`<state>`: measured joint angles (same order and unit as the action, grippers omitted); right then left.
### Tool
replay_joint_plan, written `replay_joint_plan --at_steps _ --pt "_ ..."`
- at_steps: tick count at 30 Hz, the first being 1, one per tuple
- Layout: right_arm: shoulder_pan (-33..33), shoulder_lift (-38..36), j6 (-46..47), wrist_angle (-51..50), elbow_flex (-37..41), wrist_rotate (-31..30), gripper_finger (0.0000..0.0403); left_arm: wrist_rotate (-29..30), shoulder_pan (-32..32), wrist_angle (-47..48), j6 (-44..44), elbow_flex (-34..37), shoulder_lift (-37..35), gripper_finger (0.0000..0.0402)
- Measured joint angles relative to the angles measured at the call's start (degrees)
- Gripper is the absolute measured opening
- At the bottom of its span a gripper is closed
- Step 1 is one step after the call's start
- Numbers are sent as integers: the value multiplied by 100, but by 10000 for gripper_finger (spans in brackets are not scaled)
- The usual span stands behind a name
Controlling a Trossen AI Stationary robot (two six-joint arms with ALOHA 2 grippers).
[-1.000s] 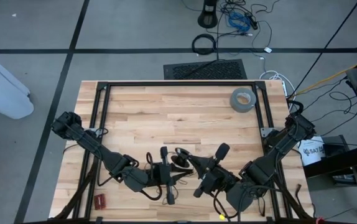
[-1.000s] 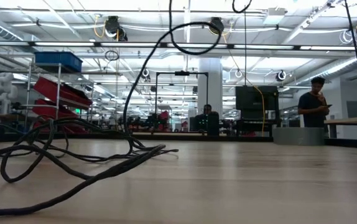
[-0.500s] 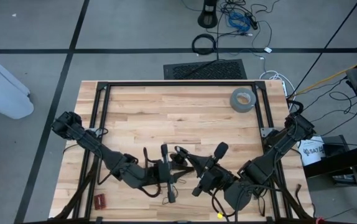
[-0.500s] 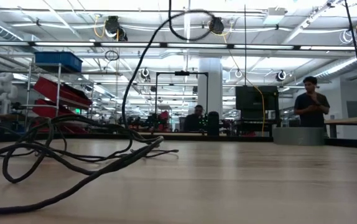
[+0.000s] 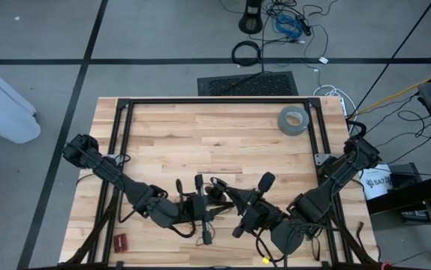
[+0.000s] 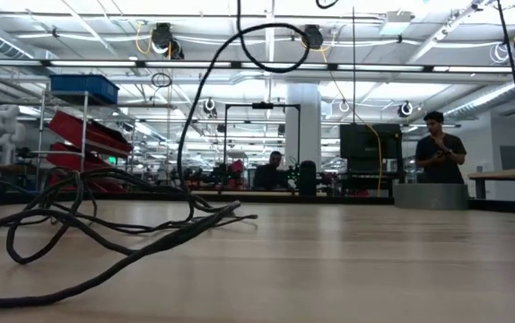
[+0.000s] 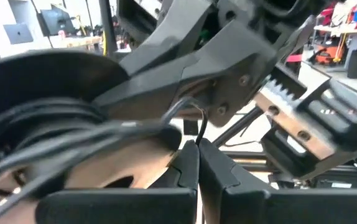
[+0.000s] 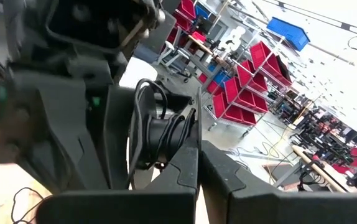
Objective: Coil cords
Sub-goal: Coil the black wire onto the spool
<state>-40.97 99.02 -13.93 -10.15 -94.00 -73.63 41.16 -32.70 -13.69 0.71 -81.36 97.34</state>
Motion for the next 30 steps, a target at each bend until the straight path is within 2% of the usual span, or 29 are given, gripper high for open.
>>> replay_joint_plan --at_steps 7,16,25,27,30 --pt "-19 0 -2 0 0 -15 0 42 116 343 -193 0 2 2" --pt "-31 0 -24 9 0 11 0 471 115 434 -188 0 9 2" --pt "-151 -19 -48 -5 1 58 0 543 84 1199 -156 0 7 2" --pt "-198 -44 -42 -4 4 73 0 541 64 1221 -152 0 7 9" --pt "-270 -72 -44 -4 4 96 0 545 18 1185 -135 0 -2 43"
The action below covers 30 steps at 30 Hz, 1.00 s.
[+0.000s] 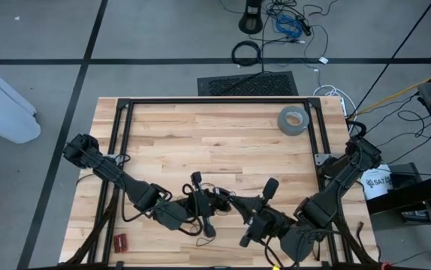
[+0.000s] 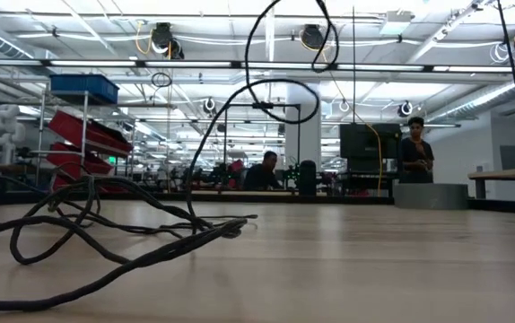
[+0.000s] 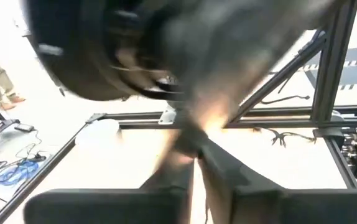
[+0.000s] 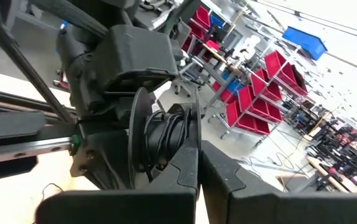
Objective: Coil cords
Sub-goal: Coil the black wire onto the spool
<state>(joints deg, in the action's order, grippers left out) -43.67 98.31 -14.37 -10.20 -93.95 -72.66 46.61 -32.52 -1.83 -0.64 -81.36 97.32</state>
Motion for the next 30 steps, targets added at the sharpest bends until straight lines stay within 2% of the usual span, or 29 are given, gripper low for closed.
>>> replay_joint_plan --at_steps 7,12,17,24,30 --pt "-120 -93 -11 -1 0 -59 0 382 -183 -81 146 0 0 169" --pt "-251 -193 -24 2 0 -84 0 470 -320 -78 153 0 0 225" --pt "-443 -259 -46 2 0 -96 0 196 -381 -73 152 0 0 237" --pt "-723 -396 -82 6 0 -98 0 -932 -363 -69 142 0 0 238" --pt "-862 -416 -146 4 0 -100 0 -1550 -283 -409 541 -4 238 238"
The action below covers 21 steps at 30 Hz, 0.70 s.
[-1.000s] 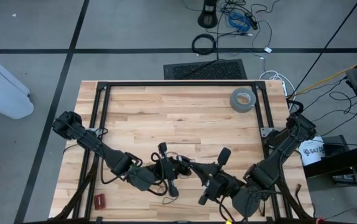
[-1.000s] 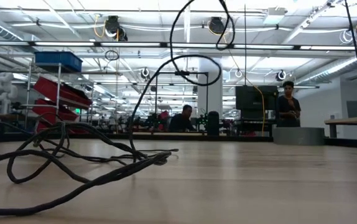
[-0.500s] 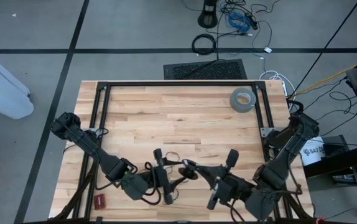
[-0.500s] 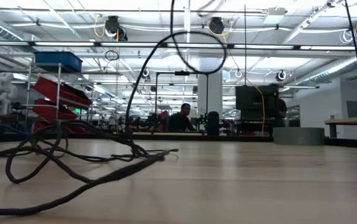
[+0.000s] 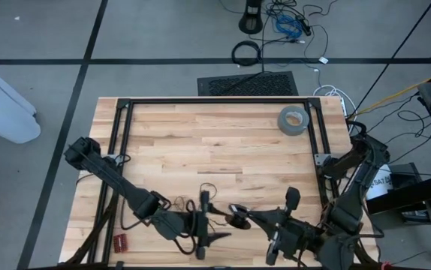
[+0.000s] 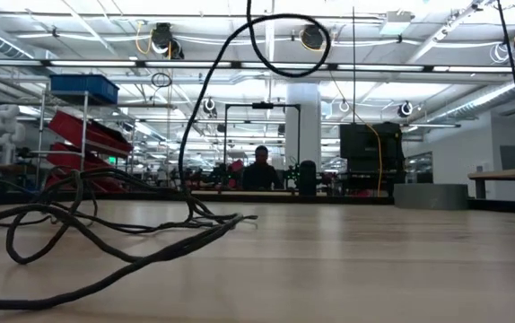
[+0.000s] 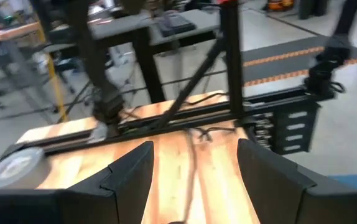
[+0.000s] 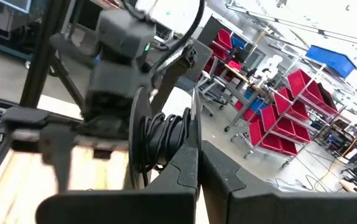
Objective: Coil cords
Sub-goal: Coil the black wire onto the spool
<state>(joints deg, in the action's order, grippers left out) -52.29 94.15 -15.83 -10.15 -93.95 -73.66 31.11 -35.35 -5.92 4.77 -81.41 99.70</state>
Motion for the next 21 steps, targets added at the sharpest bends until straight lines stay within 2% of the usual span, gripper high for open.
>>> replay_joint_plan --at_steps 3,7,16,21 --pt "2 0 -10 2 0 -1 0 -222 47 -371 323 0 275 238" --pt "4 0 -29 2 0 -9 0 -189 203 -703 488 0 475 238" --pt "0 0 -94 2 0 -35 0 -151 354 -360 464 0 510 238" --pt "-64 0 -138 6 0 -329 0 -138 345 -199 466 0 510 237"
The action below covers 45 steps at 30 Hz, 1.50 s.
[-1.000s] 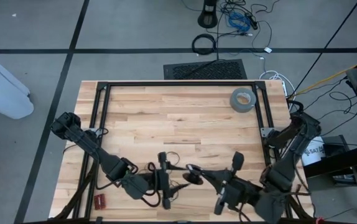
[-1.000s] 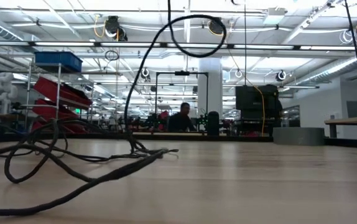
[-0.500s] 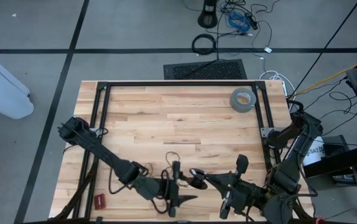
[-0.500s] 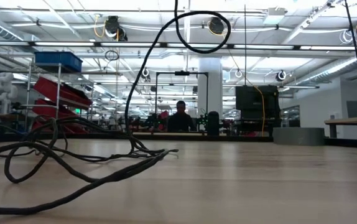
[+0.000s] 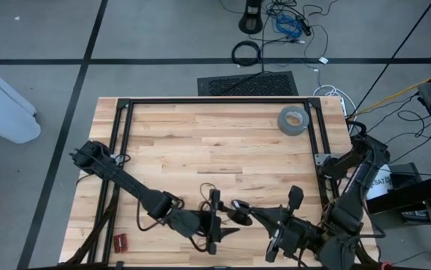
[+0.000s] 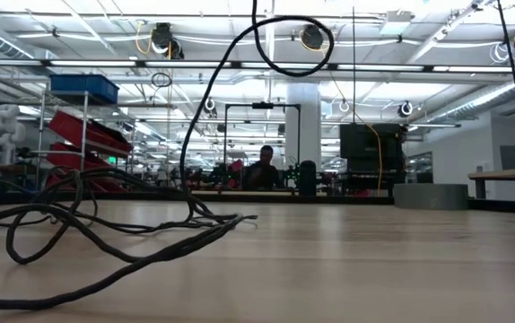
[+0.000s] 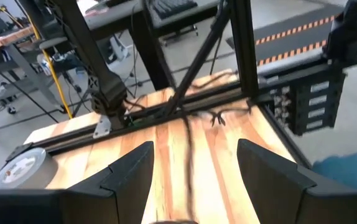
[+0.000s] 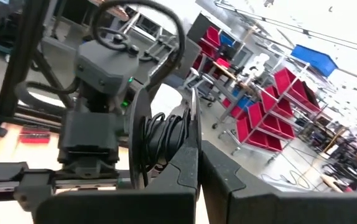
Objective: Coil cords
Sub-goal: Coil the black wire onto the spool
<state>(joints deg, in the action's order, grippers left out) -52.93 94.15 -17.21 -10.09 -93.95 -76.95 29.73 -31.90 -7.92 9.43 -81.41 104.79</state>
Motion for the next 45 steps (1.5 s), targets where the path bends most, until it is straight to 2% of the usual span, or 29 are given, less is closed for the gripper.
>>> replay_joint_plan --at_steps 15,19,24,31,36,39,45 --pt "-245 -33 -46 5 -2 -275 0 9 43 290 -2 0 0 228" --pt "-242 -33 -46 7 -2 -279 0 39 49 292 0 0 0 189" --pt "-269 -33 -45 11 -2 -278 0 61 114 430 -5 0 0 121" --pt "-268 -33 -17 10 -2 -264 0 533 184 1643 -568 4 -381 15" --pt "-202 -33 95 -57 -4 -194 0 653 140 2529 -1359 4 -900 10" --pt "-117 -33 324 -230 -4 110 0 706 16 2798 -1638 4 -1120 5" --pt "93 -31 623 -404 -4 678 0 1291 -328 2927 -1665 4 -1326 3"
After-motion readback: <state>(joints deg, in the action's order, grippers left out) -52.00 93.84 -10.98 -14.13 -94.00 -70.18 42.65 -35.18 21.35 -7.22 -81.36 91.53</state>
